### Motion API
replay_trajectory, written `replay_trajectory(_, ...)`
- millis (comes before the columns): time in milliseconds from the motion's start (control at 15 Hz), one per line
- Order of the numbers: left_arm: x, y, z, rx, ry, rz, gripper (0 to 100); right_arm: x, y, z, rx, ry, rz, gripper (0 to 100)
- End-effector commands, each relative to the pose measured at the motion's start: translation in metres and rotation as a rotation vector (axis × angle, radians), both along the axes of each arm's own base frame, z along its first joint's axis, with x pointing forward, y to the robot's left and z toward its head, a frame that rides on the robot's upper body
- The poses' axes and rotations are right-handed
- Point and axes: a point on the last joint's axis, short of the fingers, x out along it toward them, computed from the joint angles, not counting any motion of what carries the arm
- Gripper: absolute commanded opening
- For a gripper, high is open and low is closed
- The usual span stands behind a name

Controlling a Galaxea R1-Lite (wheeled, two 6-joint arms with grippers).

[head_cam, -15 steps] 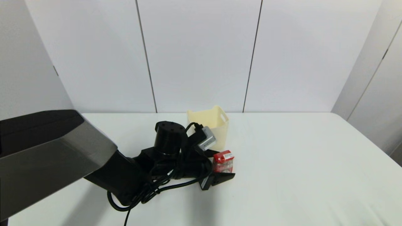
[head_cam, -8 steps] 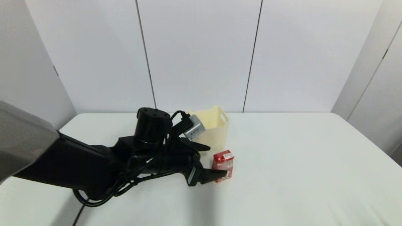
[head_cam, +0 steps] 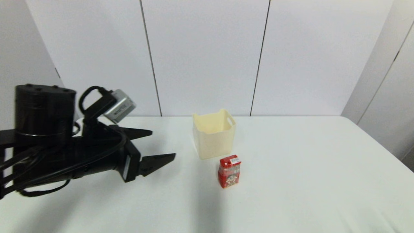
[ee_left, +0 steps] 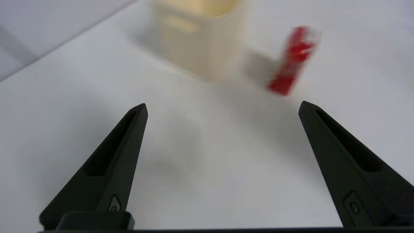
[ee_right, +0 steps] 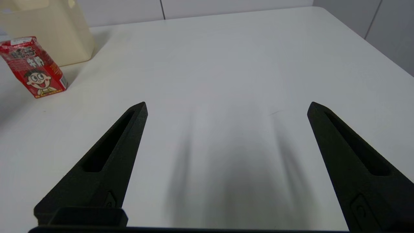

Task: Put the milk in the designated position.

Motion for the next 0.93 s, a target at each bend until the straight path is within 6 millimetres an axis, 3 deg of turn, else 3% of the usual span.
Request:
replay_trajectory(67,-0.072,0.063,-0.009,-0.014,-0.207,0.309,100,0.000,0.000,0.000,0.000,0.002,0.000,100)
replay_trajectory(267,-0.122,0.090,-0.035,0.028,-0.316,0.474,100,0.000,0.000,0.000,0.000,0.001,0.000,100)
replay_trajectory(533,-0.174,0.098,-0.091,-0.010,-0.365,0.582,100,0.000,0.000,0.000,0.000,0.002,0.000,100)
replay_trajectory(933,-0.206,0.099,-0.128,-0.035,-0.344,0.638,100,0.000,0.000,0.000,0.000,0.001,0.001,100)
